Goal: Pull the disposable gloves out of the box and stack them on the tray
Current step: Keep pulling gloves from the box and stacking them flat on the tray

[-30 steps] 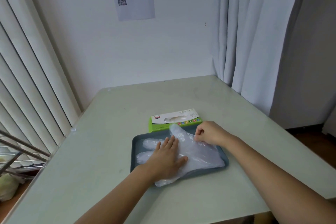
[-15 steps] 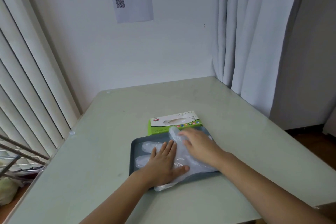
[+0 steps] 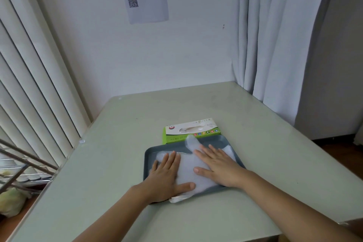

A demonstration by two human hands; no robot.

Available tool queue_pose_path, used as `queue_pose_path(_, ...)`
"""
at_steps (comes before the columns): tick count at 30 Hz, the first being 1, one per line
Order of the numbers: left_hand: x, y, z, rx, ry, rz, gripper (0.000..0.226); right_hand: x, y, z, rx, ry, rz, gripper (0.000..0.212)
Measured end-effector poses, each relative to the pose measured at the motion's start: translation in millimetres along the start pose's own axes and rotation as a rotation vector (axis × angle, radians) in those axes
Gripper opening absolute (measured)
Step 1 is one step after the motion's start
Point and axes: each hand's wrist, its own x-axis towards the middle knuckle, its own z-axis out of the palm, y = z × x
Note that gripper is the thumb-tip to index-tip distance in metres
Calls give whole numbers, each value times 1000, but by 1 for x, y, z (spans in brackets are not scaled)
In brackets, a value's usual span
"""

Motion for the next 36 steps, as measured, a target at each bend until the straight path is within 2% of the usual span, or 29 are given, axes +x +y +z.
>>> queue_pose_path(3,-9,-4,-8,29,-75,-44,132,1,0,-2,2,-10,0,71)
queue_pose_path(6,-7,-8,-26,5,-111,-60,106,2,-1,-8,109,18,-23,72)
queue_pose_path(8,-1,-11,-42,-111,-12,-41,75,6,-4,-18,326,174,-81,64)
queue_pose_path(10,7,-13,-61,-206,179,-46,57,16,-2,-34,426,406,-94,48)
queue_pose_path(12,19,-18,-74,-268,304,-93,55,33,8,-52,372,510,-32,33)
queue_pose_path(14,36,-27,-81,-316,329,-111,50,54,18,-66,307,485,44,20)
queue_pose_path(17,62,-34,-80,-353,317,-93,47,83,26,-74,202,423,63,21)
queue_pose_path(20,84,-32,-77,-369,280,-70,59,109,28,-71,64,368,6,27)
queue_pose_path(22,96,-31,-73,-371,213,-74,66,118,27,-69,16,322,-45,24)
queue_pose_path(25,111,-37,-69,-360,123,-86,66,125,30,-71,-96,248,-180,22)
queue_pose_path(28,117,-43,-69,-356,104,-72,64,129,36,-78,-147,214,-262,25)
queue_pose_path(36,122,-47,-64,-340,83,-49,64,136,38,-68,-92,305,-331,15)
